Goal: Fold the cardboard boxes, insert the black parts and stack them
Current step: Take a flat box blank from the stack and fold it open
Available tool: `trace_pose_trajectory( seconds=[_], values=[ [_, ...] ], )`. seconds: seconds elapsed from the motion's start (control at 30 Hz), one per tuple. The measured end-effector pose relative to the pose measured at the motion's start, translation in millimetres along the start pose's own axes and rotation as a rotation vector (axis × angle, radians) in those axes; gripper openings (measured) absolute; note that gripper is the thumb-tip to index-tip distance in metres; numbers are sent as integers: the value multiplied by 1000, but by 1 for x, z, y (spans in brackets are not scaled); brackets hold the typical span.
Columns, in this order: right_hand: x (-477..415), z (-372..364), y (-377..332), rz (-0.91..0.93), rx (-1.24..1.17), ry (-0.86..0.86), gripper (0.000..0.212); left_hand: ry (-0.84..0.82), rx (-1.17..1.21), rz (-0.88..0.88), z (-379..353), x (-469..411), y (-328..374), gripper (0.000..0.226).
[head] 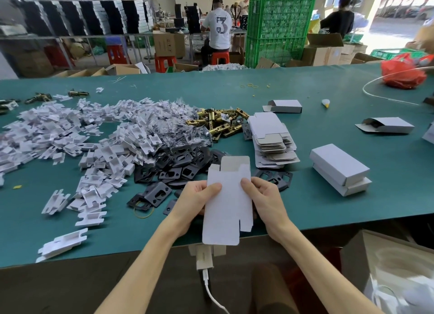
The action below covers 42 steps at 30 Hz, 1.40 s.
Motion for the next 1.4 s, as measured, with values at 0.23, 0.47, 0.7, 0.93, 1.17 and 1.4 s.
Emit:
trace_pose_trajectory(
  seconds=[0.23, 0.47, 0.7, 0.93, 1.17, 1.4],
  values=[
    [0, -1, 0, -10, -47, -24, 24, 12, 49, -86, -3, 4, 1, 34],
    [-2, -1, -6, 58, 82, 57, 54, 10, 104, -193, -13, 4, 14, 41],
    [4, -8, -10, 89, 61, -35, 59, -29, 141, -222, -16, 6, 11, 49],
    [7, -7, -12, 71, -42, -103, 41, 93, 157, -251, -7, 8, 10, 46],
    [6, -8, -9, 62, -23, -110, 22, 138, 173, -233, -3, 7, 6, 34],
    [4, -5, -4, 37, 5, -90, 30, 111, 177, -200, -4, 9, 5, 29]
  ],
)
Point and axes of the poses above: each hand's wrist, its own x-axis away from the middle knuckle, its own z-axis out of the back of the hand, y = z × x, the point moved 6 cm from there along -x, towards the middle knuckle, and after that the axes turned 3 degrees about x, right-handed, at the moved point
